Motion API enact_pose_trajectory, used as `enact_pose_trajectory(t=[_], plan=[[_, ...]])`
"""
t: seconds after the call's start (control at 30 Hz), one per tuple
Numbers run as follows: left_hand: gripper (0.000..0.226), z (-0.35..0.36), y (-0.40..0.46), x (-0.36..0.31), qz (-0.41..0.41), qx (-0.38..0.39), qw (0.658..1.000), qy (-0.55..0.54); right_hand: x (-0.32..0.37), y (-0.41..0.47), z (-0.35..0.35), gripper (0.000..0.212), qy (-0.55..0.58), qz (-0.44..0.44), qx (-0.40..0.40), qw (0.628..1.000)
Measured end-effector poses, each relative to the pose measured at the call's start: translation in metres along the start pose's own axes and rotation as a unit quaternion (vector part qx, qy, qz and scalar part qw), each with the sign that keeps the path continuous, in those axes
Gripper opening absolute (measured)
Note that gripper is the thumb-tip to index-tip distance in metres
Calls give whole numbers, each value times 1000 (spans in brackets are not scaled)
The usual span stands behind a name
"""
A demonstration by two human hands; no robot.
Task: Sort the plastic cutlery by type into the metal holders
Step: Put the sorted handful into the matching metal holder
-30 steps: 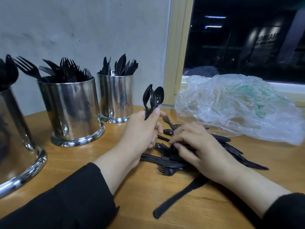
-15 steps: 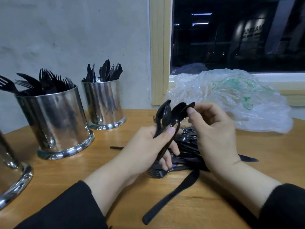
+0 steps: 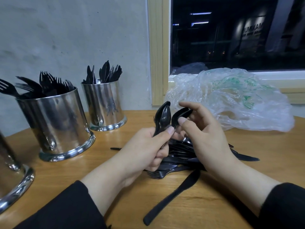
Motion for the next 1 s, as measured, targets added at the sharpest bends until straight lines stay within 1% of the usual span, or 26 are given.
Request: enact_pose_trajectory(t=[0.1, 0.17, 0.23, 0.33, 0.4, 0.43, 0.47, 0.57, 0.6, 0.67, 0.7, 0.77, 0.83, 0.87, 0.9, 0.93, 0.97, 1.0], plan=[[31, -2, 0, 0, 1, -7, 1000, 17, 2, 1, 2, 15, -37, -21, 12, 999], [27, -1, 2, 1, 10, -18, 999, 42, -2, 3, -2, 8, -52, -20, -9, 998], [18, -1, 2, 0, 22, -27, 997, 63, -4, 4, -3, 15, -81, -29, -14, 996], [16, -1, 5, -5, 62, -40, 981, 179, 0, 0, 3, 27, -109, -54, 18, 992], [25, -2, 5, -9, 73, -42, 966, 243, 1, -3, 9, 28, -119, -59, 51, 990], [29, -2, 5, -11, 74, -43, 958, 272, 2, -4, 11, 33, -130, -59, 62, 988], [28, -2, 4, -12, 73, -42, 951, 297, 2, -6, 13, 37, -138, -57, 68, 986], [27, -2, 0, -20, 65, -49, 939, 334, 11, -8, 17, 34, -120, -53, 54, 990], [24, -2, -1, -22, 67, -54, 936, 341, 14, -8, 18, 32, -111, -54, 47, 991], [10, -3, -6, -26, 70, -72, 935, 341, 21, -8, 22, 34, -100, -55, 39, 993], [4, -5, -11, -27, 70, -83, 936, 334, 25, -8, 26, 37, -98, -57, 36, 993], [14, -13, -21, -29, 77, -112, 942, 308, 36, -12, 37, 49, -93, -65, 38, 993], [21, -29, -33, -32, 92, -163, 939, 289, 46, -16, 49, 65, -85, -71, 39, 993], [23, -39, -39, -34, 98, -200, 932, 287, 49, -18, 57, 63, -82, -70, 41, 993], [24, -51, -47, -35, 104, -239, 921, 289, 54, -19, 68, 51, -71, -71, 43, 994], [22, -61, -56, -37, 114, -277, 909, 290, 59, -21, 78, 34, -61, -79, 45, 994], [18, -71, -67, -40, 125, -308, 899, 286, 65, -23, 91, 24, -54, -84, 48, 994], [14, -80, -76, -42, 136, -329, 893, 276, 71, -26, 104, 28, -50, -86, 64, 993]])
Point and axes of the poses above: each hand's wrist, its own y-axis towards the middle knuckle, its own z-axis out of the palm, x = y × z, the point moved 7 cm from there along y, towards the middle knuckle, and after that the axes turned 6 degrees about -x, right-handed, at the moved point
